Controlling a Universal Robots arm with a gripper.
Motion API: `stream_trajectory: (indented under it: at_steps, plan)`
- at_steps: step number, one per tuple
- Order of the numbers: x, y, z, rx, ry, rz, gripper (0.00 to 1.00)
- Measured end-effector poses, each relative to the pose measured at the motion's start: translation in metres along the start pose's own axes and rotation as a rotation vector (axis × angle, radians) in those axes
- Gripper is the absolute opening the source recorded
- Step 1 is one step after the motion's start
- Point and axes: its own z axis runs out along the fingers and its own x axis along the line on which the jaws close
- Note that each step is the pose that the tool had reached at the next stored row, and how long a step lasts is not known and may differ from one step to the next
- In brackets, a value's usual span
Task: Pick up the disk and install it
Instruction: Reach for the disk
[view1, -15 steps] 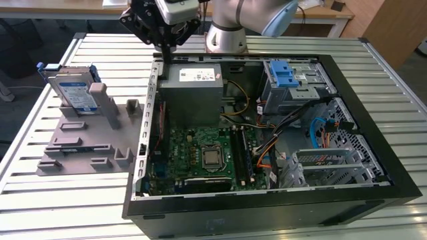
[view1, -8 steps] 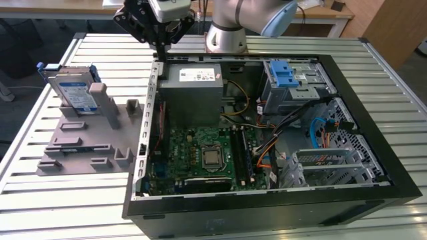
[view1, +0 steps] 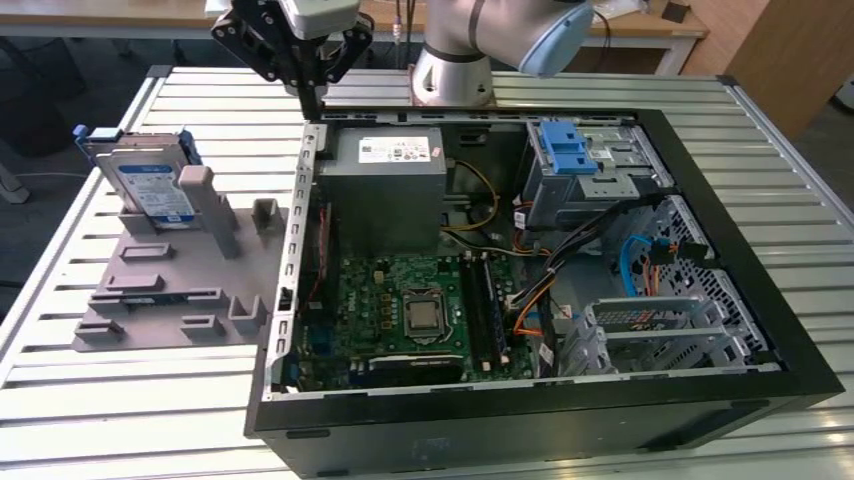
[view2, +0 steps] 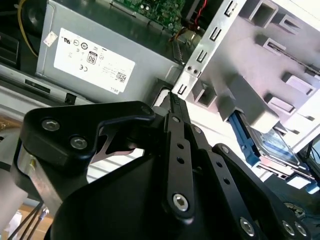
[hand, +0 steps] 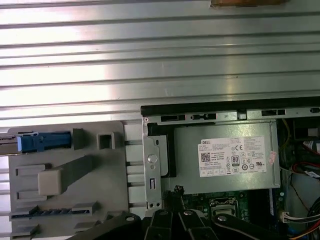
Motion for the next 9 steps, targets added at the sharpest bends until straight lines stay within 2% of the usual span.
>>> stream_trajectory:
  at_steps: [9]
  plan:
    - [0.0118,0.0045,0.0005,0.0001,0.0003,0.0,0.11]
